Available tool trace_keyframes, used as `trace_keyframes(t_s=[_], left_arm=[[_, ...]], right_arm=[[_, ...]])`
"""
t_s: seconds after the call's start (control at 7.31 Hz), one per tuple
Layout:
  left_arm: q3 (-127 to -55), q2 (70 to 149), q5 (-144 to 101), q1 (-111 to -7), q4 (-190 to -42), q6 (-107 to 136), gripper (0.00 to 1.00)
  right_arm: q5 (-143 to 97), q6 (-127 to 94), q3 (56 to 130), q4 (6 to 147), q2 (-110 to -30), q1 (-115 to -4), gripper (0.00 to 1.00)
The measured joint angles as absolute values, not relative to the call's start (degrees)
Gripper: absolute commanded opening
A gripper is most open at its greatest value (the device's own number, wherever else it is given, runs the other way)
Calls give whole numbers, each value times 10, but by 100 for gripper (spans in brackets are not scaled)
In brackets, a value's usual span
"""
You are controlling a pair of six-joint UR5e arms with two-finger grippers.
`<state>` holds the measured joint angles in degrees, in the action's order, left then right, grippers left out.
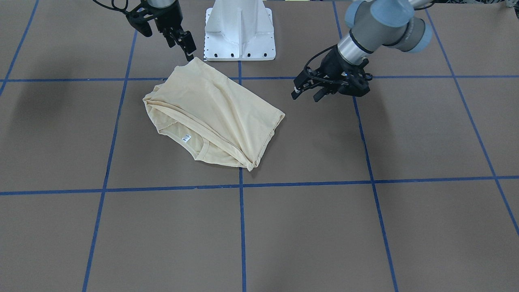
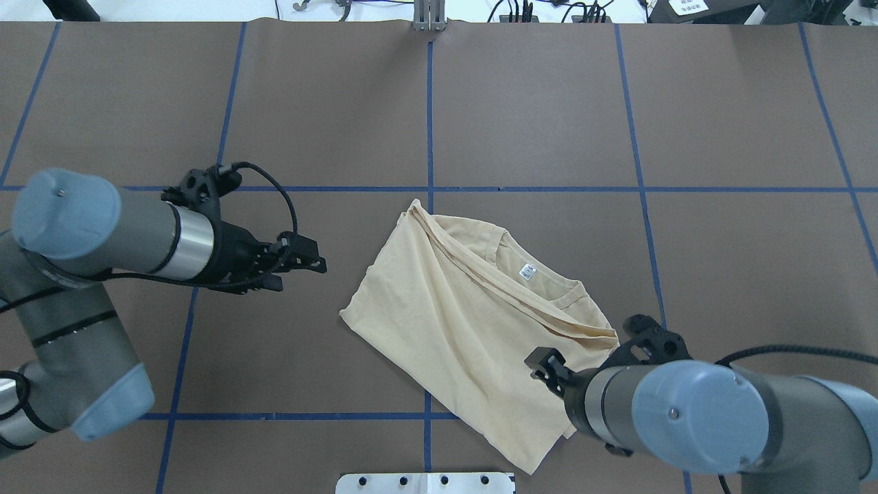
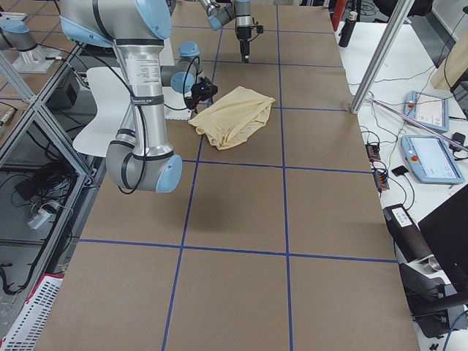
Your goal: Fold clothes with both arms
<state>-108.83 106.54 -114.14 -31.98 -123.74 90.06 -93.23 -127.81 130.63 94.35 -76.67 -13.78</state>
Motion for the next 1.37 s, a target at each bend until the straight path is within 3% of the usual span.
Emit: trace_keyframes(t_s=[0.41, 1.09, 1.37], left_arm=[[-1013, 1130, -1088, -273, -1199, 903, 63], [-976, 1138, -1080, -260, -1195, 899, 55], [-975, 1138, -1080, -257, -1195, 899, 44]], right_arm=[[-1008, -1151, 1230, 940, -719, -273, 100], [-1013, -1106, 1194, 937, -713, -297, 100], [-1013, -1106, 1193, 937, -712, -297, 100]])
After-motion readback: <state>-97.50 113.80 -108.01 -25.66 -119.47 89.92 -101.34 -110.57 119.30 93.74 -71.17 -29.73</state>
